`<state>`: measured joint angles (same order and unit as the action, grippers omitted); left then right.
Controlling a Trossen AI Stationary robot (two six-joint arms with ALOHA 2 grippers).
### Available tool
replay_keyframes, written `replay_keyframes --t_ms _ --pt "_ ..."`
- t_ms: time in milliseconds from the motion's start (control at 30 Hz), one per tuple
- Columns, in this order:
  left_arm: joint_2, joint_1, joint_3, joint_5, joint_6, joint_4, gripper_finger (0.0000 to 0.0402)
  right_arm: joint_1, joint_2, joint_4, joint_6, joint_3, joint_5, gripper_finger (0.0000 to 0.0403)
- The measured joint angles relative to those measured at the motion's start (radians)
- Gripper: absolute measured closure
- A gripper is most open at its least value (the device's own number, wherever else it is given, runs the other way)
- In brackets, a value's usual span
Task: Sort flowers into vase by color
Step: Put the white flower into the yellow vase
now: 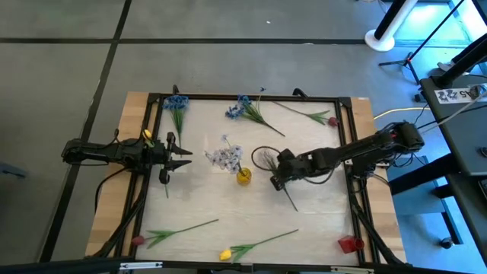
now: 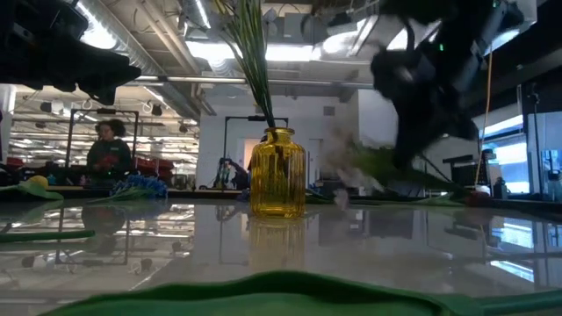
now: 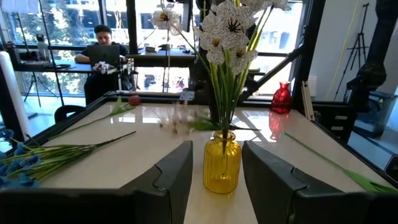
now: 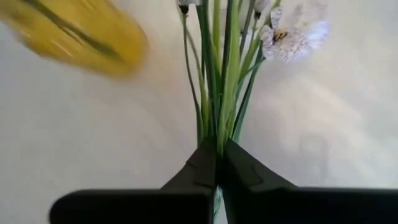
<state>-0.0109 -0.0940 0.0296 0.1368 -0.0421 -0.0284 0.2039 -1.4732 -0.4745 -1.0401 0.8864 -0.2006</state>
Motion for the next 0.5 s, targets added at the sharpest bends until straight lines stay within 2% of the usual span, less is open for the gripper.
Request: replay_keyframes --t_ms 267,400,500 --pt "0.0 0.0 0.0 0.0 0.0 0.0 0.0266 0.126 0.198 0.096 0.263 0.001 -0.353 0.0399" --pt "0.0 0.0 0.0 0.0 0.0 0.0 0.0266 0.17 0.228 0.195 0.449 0.001 -0.39 0.0399" --pt "0.0 0.0 0.0 0.0 0.0 0.0 0.0266 0.194 0.227 0.315 0.585 0.001 -0.345 0.04"
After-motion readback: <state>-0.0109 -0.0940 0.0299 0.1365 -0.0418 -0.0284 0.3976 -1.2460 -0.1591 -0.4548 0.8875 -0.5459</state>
